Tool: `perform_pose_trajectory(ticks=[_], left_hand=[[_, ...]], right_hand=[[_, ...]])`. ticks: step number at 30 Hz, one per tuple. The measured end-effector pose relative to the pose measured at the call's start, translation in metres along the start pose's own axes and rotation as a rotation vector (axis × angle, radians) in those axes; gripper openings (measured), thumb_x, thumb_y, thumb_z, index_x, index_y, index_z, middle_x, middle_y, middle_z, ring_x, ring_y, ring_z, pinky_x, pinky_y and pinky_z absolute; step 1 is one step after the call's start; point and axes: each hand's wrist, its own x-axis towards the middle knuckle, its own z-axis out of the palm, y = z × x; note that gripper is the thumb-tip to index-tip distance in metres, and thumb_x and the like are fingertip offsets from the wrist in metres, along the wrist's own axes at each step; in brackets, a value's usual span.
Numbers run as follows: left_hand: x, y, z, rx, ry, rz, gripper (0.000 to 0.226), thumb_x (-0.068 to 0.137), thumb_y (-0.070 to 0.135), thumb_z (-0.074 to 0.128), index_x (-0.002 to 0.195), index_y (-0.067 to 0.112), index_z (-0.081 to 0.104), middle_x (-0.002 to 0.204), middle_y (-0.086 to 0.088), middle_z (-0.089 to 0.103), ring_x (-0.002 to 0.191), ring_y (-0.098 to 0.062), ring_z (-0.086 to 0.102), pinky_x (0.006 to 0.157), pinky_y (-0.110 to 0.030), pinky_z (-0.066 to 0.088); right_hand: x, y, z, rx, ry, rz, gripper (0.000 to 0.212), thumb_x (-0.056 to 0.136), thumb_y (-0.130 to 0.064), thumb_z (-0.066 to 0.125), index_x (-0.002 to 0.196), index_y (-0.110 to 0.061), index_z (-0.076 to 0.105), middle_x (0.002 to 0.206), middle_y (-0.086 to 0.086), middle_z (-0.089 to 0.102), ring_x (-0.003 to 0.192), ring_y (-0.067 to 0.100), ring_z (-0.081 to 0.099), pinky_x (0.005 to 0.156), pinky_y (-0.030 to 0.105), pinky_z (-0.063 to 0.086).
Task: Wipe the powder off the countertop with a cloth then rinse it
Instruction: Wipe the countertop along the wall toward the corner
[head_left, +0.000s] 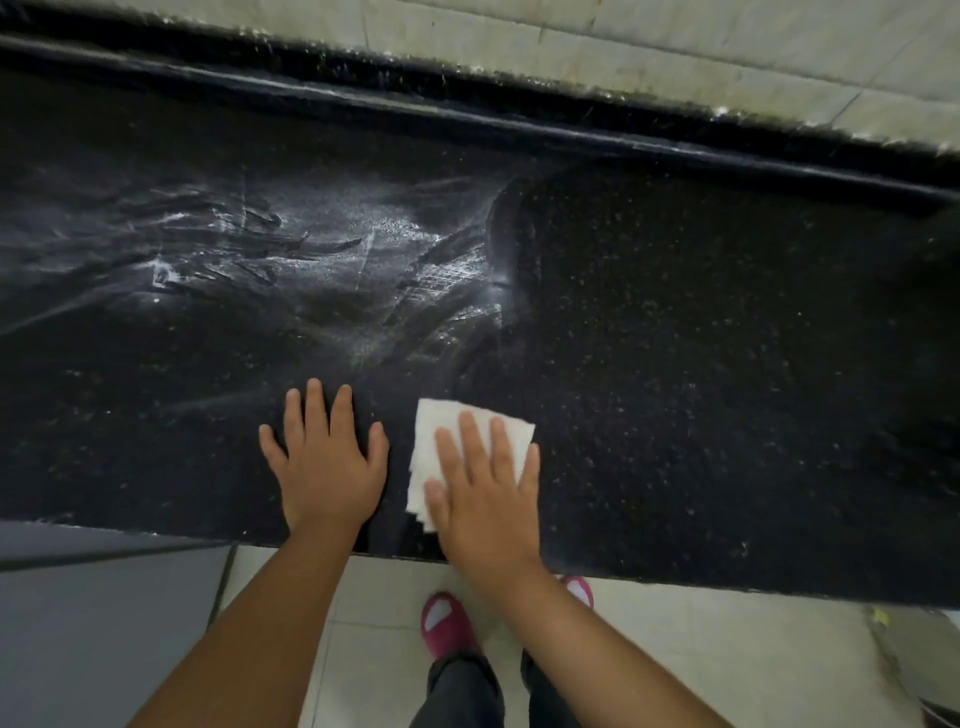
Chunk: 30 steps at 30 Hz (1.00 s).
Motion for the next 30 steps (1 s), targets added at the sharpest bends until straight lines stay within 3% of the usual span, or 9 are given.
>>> perform_pose_trajectory(ticks=[4,7,9,12,15,19,26,28,30], left_hand=[[-0.002,0.000,-0.001,0.007,0.004,-0.001,0.053,0.094,0.032,0.041,0.142,0.011,0.031,0.153,-0.013,0.017,0.142,-0.028,0.006,0.111,-0.050,-0.002],[-0.003,0.001,-0.001,0.014,-0.003,0.004,0.053,0.095,0.033,0.039,0.142,0.012,0.030,0.153,-0.013,0.016,0.142,-0.027,0.005,0.111,-0.051,-0.002],[-0.003,0.002,-0.001,0.018,-0.005,0.009,0.053,0.095,0.033,0.038,0.143,0.013,0.028,0.153,-0.012,0.015,0.142,-0.027,0.003,0.111,-0.050,-0.003],[-0.003,0.002,-0.001,0.025,-0.007,0.006,0.054,0.095,0.034,0.037,0.144,0.013,0.026,0.154,-0.012,0.013,0.142,-0.026,0.002,0.111,-0.050,-0.004],[-0.003,0.003,0.001,0.029,0.006,0.001,0.054,0.095,0.037,0.036,0.143,0.013,0.029,0.153,-0.012,0.016,0.142,-0.027,0.006,0.111,-0.050,-0.001],[-0.002,0.004,-0.002,0.028,-0.008,0.001,0.055,0.094,0.041,0.032,0.142,0.014,0.031,0.153,-0.011,0.018,0.142,-0.027,0.008,0.111,-0.051,0.000],[0.000,0.000,0.003,0.035,0.031,0.018,0.075,0.080,0.050,0.015,0.134,0.008,0.045,0.145,-0.017,0.035,0.137,-0.034,0.024,0.109,-0.056,0.009],[0.000,-0.002,0.003,0.042,0.040,0.017,0.069,0.082,0.047,0.021,0.131,0.007,0.048,0.143,-0.019,0.038,0.135,-0.036,0.028,0.108,-0.058,0.012],[0.000,-0.002,0.002,0.029,0.040,0.013,0.062,0.083,0.041,0.032,0.131,0.006,0.048,0.143,-0.019,0.037,0.136,-0.036,0.027,0.108,-0.058,0.012]], right_hand=[[-0.047,0.017,0.003,0.033,-0.057,0.055,0.050,0.100,-0.036,0.000,0.130,-0.027,0.038,0.139,-0.004,0.038,0.134,0.023,0.025,0.109,0.045,0.005],[-0.077,0.073,0.000,0.032,-0.075,0.240,0.053,0.099,-0.040,0.000,0.132,-0.026,0.038,0.140,-0.004,0.037,0.135,0.018,0.019,0.108,0.047,0.014],[-0.090,0.119,-0.015,-0.002,-0.122,0.415,0.074,0.089,-0.054,-0.015,0.144,-0.025,0.025,0.152,-0.004,0.026,0.137,0.023,0.020,0.106,0.055,0.023],[-0.082,0.161,-0.039,0.114,-0.182,0.668,0.090,0.066,-0.061,-0.021,0.147,-0.029,0.003,0.157,-0.006,-0.001,0.144,0.020,0.000,0.111,0.055,0.007],[-0.041,0.162,-0.056,0.151,-0.161,0.756,0.060,0.093,-0.052,0.002,0.148,-0.028,0.000,0.157,-0.004,-0.010,0.144,0.020,-0.011,0.113,0.053,-0.002],[0.034,0.130,-0.064,0.127,-0.221,0.654,0.058,0.098,-0.045,0.014,0.148,-0.024,-0.008,0.156,-0.001,-0.017,0.142,0.025,-0.017,0.112,0.055,-0.006],[0.072,0.024,-0.036,0.029,-0.252,0.045,0.062,0.095,-0.053,0.008,0.148,-0.025,-0.005,0.155,-0.001,-0.018,0.143,0.027,-0.015,0.110,0.056,-0.010],[0.048,0.024,-0.032,-0.047,-0.216,-0.108,0.069,0.088,-0.055,0.000,0.147,-0.022,0.013,0.156,0.001,0.004,0.143,0.029,0.002,0.110,0.055,0.000],[0.022,0.043,-0.024,-0.106,-0.202,-0.155,0.056,0.090,-0.053,0.015,0.133,-0.025,0.036,0.142,0.000,0.045,0.131,0.026,0.028,0.103,0.052,0.013]])
